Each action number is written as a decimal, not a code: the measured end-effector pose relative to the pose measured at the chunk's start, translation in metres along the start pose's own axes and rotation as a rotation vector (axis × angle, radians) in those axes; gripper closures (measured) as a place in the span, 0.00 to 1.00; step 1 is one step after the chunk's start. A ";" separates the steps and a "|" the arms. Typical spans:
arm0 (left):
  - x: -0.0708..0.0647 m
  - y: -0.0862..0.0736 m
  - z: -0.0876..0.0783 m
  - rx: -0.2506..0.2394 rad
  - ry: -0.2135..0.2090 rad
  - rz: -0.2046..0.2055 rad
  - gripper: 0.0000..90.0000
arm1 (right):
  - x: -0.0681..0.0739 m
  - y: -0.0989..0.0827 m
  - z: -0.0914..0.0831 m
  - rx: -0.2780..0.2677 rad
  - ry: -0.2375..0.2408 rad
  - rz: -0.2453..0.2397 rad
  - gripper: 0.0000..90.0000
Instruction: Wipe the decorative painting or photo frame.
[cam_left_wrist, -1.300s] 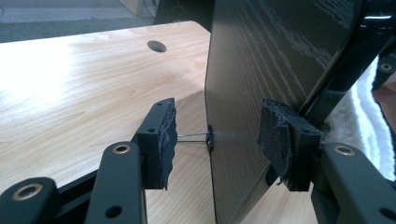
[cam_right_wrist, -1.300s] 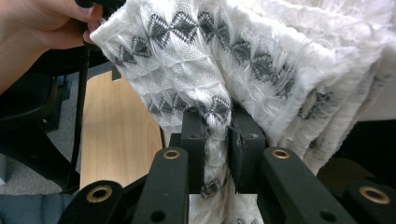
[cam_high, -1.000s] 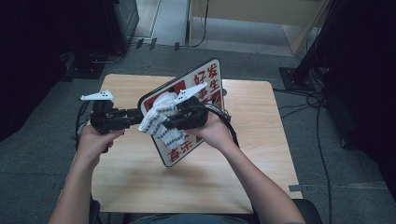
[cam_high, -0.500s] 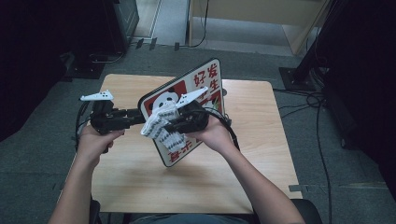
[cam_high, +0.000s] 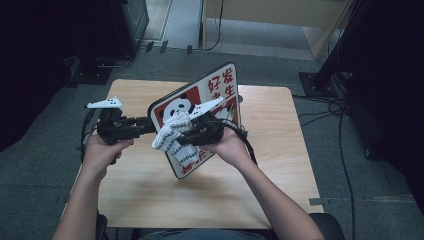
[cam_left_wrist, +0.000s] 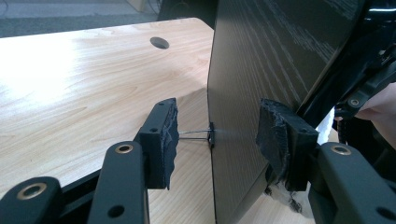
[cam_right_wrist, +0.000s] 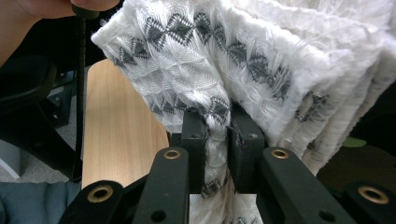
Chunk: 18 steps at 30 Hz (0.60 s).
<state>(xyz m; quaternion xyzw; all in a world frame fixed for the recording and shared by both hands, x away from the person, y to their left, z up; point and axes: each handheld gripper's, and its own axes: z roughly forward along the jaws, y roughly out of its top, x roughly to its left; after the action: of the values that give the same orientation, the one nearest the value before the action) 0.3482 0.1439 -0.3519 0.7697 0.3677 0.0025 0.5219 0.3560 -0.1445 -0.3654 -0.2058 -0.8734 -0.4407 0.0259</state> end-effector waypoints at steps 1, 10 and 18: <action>0.000 0.000 0.000 0.000 0.000 0.000 0.54 | 0.000 -0.001 0.000 -0.002 0.003 0.001 0.88; 0.000 -0.001 0.001 0.003 0.001 0.003 0.53 | -0.001 -0.010 0.005 0.002 0.013 0.012 0.88; 0.000 -0.001 0.001 0.002 0.001 0.005 0.53 | -0.002 -0.021 0.009 -0.001 0.024 0.026 0.88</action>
<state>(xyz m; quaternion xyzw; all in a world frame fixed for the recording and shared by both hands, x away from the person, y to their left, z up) 0.3476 0.1432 -0.3528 0.7710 0.3661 0.0038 0.5210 0.3511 -0.1491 -0.3877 -0.2120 -0.8701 -0.4430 0.0419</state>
